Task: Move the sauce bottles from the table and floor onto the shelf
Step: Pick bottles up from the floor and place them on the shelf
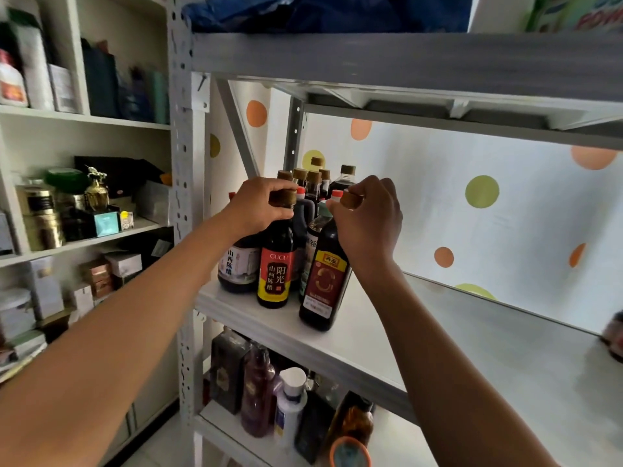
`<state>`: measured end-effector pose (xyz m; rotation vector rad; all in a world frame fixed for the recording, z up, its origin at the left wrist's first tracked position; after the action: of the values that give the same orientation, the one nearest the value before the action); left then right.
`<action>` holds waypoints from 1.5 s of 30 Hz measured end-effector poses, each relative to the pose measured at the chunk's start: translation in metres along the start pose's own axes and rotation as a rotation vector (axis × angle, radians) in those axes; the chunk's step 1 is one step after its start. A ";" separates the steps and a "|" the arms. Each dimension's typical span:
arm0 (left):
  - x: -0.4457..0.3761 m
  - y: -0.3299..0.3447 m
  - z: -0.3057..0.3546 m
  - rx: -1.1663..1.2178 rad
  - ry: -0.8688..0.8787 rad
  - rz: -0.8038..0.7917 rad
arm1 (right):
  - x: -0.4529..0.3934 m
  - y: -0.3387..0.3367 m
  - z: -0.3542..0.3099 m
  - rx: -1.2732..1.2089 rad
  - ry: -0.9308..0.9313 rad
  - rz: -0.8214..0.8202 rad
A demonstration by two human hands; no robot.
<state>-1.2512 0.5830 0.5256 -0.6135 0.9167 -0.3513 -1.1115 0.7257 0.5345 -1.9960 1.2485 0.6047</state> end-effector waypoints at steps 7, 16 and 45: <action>0.002 0.006 -0.003 0.102 0.020 -0.088 | 0.001 0.032 -0.016 0.127 -0.087 -0.025; 0.024 0.007 -0.007 -0.002 0.046 -0.005 | -0.005 0.041 -0.022 0.247 -0.122 -0.100; 0.279 -0.061 -0.160 -0.184 -0.227 0.277 | 0.247 0.207 -0.062 0.319 -0.492 -0.472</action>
<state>-1.2250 0.3334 0.3152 -0.6701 0.8063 0.0520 -1.1917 0.4744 0.3388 -1.6523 0.5142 0.5689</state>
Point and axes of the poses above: each hand's wrist, its own x-axis away from the middle knuckle, its own y-axis out of the palm, z = x × y, the point moved 5 cm from there along -x, towards the middle knuckle, and after that the axes turned 5 degrees about y, right-handed, at the moved point
